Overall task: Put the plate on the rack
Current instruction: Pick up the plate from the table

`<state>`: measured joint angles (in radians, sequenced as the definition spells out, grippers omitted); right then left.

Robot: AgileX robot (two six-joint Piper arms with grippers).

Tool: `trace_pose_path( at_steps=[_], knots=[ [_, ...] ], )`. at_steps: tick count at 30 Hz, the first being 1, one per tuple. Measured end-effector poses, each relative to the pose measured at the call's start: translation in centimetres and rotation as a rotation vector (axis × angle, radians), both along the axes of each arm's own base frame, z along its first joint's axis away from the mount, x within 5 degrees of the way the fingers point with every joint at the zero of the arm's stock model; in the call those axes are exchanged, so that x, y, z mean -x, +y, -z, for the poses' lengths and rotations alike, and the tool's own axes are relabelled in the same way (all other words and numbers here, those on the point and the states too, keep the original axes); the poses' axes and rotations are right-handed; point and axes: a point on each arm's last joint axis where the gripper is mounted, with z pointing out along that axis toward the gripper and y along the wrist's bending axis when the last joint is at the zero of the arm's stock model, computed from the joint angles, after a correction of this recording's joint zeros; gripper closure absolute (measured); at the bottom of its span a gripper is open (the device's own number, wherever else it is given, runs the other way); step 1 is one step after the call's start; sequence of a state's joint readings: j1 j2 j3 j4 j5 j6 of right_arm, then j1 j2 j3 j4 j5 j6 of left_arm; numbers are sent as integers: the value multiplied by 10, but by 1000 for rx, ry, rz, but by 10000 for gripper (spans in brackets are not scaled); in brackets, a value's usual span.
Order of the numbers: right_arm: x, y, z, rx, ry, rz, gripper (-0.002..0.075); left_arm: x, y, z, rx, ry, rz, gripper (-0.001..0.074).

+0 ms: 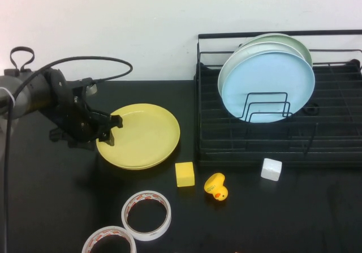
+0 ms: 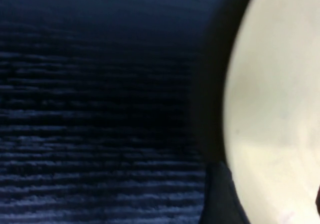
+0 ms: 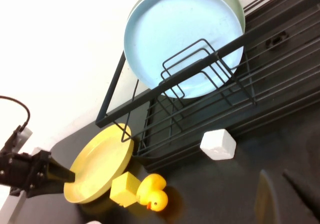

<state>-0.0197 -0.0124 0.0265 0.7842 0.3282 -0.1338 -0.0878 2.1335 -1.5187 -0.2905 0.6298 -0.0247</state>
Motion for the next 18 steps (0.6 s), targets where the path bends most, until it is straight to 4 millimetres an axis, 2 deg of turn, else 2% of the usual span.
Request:
trace_pose_path(
  at_steps=[5, 9, 11, 15, 18],
  knots=[
    [0, 1, 1, -1, 10, -10, 728, -2, 1, 13, -4, 19, -26, 370],
    [1, 1, 1, -1, 13, -13, 728, -5, 1, 16, -2, 14, -37, 396],
    [1, 1, 1, -3, 14, -14, 728, -5, 1, 17, -3, 13, -43, 454],
    [1, 1, 1, 1, 13, -15, 728, -6, 2, 17, -16, 6, -39, 659],
    [1, 1, 1, 1, 13, -15, 728, -7, 3, 16, -10, -8, -51, 704]
  ],
)
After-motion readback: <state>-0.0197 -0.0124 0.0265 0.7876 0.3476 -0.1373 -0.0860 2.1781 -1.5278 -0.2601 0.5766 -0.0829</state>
